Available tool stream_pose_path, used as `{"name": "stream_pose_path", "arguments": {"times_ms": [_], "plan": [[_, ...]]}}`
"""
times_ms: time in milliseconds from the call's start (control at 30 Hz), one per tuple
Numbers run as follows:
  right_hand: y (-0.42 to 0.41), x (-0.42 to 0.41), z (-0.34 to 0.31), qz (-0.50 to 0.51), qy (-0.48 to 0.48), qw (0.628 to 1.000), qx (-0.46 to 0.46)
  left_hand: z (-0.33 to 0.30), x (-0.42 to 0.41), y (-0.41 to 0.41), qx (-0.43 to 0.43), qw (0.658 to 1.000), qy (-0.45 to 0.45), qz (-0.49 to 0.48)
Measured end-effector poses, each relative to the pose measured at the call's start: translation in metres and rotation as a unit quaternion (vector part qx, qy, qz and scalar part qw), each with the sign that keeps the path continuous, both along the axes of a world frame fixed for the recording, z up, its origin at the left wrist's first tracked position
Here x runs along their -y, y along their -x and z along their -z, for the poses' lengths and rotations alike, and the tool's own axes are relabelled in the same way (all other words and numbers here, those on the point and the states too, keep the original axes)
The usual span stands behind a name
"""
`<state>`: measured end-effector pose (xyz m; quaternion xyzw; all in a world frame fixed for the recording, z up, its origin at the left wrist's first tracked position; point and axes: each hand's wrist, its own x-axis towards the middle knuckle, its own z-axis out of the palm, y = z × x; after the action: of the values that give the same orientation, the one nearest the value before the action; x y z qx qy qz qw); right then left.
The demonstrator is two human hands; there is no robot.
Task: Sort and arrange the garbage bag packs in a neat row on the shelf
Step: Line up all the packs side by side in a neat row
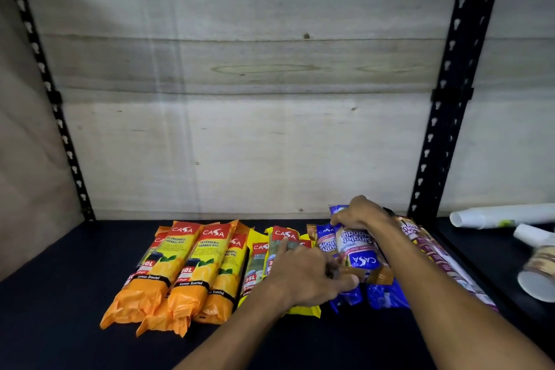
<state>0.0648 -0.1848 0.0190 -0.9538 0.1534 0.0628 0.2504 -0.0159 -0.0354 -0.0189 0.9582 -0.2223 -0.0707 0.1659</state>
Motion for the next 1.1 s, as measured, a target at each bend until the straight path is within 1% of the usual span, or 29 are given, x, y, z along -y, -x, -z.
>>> {"name": "stream_pose_path", "arguments": {"times_ms": [67, 133, 233, 267, 300, 400, 433, 467, 533, 600, 667, 767, 900, 967, 1033, 1100], "plan": [[-0.003, 0.006, -0.008, 0.004, -0.066, 0.998, 0.012, 0.0, 0.002, -0.001, 0.017, 0.999, 0.037, -0.015], [-0.003, 0.014, -0.02, 0.03, -0.155, 0.986, 0.059, -0.002, 0.001, -0.002, 0.02, 0.993, 0.109, -0.041], [0.006, 0.022, -0.041, 0.07, -0.296, 0.946, 0.116, -0.006, -0.002, -0.008, 0.017, 0.966, 0.237, -0.106], [0.012, 0.025, -0.047, 0.077, -0.333, 0.932, 0.123, -0.008, -0.002, -0.01, 0.012, 0.949, 0.289, -0.127], [0.017, 0.028, -0.051, 0.079, -0.366, 0.918, 0.127, -0.008, -0.002, -0.011, -0.004, 0.924, 0.354, -0.146], [0.032, 0.035, -0.054, 0.083, -0.431, 0.889, 0.132, -0.015, 0.001, -0.012, -0.09, 0.812, 0.547, -0.182], [0.038, 0.037, -0.052, 0.092, -0.45, 0.878, 0.133, -0.018, 0.003, -0.012, -0.105, 0.783, 0.583, -0.187], [0.043, 0.04, -0.049, 0.103, -0.466, 0.869, 0.134, -0.021, 0.004, -0.013, -0.112, 0.764, 0.605, -0.192], [0.054, 0.045, -0.042, 0.116, -0.483, 0.859, 0.122, -0.027, 0.005, -0.017, -0.117, 0.745, 0.625, -0.201], [0.063, 0.051, -0.031, 0.116, -0.491, 0.858, 0.096, -0.034, 0.004, -0.024, -0.12, 0.74, 0.63, -0.204], [0.073, 0.055, -0.019, 0.113, -0.477, 0.868, 0.078, -0.04, 0.003, -0.034, -0.124, 0.739, 0.628, -0.21], [0.085, 0.058, -0.002, 0.086, -0.441, 0.892, 0.05, -0.045, 0.005, -0.053, -0.113, 0.754, 0.607, -0.227], [0.094, 0.056, 0.011, 0.033, -0.423, 0.905, 0.015, -0.043, 0.016, -0.073, -0.068, 0.782, 0.576, -0.228], [0.095, 0.052, 0.015, 0.012, -0.41, 0.912, 0.002, -0.035, 0.024, -0.085, -0.046, 0.803, 0.544, -0.238], [0.096, 0.047, 0.019, -0.002, -0.387, 0.922, -0.01, -0.028, 0.032, -0.092, -0.046, 0.82, 0.517, -0.24], [0.095, 0.042, 0.023, -0.013, -0.366, 0.93, -0.028, -0.025, 0.039, -0.091, -0.065, 0.837, 0.493, -0.23]]}}
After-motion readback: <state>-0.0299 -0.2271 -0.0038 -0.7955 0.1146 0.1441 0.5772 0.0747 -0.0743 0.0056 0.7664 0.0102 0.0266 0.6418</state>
